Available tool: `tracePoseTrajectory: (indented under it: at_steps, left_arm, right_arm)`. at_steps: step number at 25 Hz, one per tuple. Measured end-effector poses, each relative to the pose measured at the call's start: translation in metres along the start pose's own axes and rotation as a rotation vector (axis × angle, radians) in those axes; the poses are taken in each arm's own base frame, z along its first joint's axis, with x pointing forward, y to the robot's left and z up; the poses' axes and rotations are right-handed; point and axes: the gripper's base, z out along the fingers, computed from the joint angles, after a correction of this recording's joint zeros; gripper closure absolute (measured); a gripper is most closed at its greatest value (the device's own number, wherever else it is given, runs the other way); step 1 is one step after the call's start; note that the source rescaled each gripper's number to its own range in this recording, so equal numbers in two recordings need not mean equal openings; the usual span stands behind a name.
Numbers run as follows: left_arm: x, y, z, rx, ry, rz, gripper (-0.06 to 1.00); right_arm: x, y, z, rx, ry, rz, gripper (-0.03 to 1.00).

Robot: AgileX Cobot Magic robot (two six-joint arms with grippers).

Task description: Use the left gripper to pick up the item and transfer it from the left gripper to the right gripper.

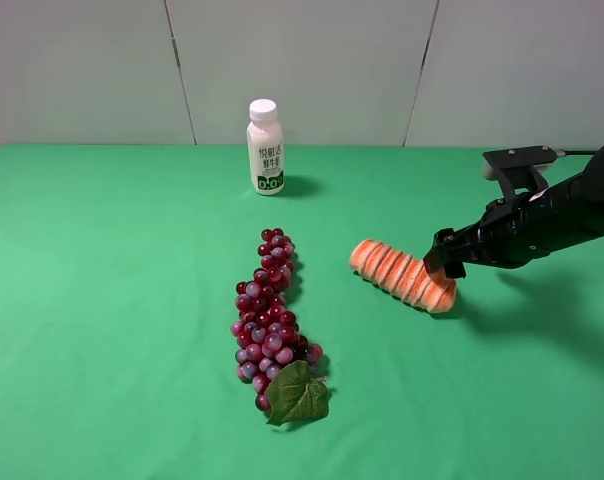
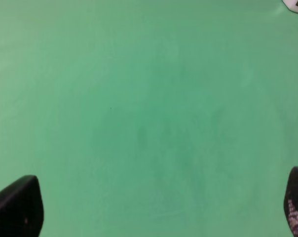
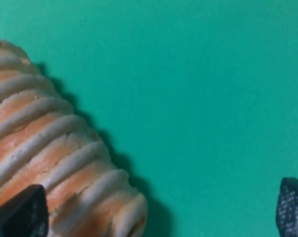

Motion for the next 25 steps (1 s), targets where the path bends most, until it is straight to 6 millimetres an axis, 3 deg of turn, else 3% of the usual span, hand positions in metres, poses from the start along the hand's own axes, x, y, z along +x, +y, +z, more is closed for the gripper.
tracePoseTrajectory:
  at_steps: [11,25]
  left_arm:
    - [0.0,0.0,0.0,0.0,0.0,0.0,-0.03]
    - [0.0,0.0,0.0,0.0,0.0,0.0,-0.03]
  right_arm:
    - [-0.01,0.008,-0.045,-0.04,-0.103,-0.02,-0.03]
    - [0.004,0.028,-0.135,-0.154,-0.228,-0.101,-0.03]
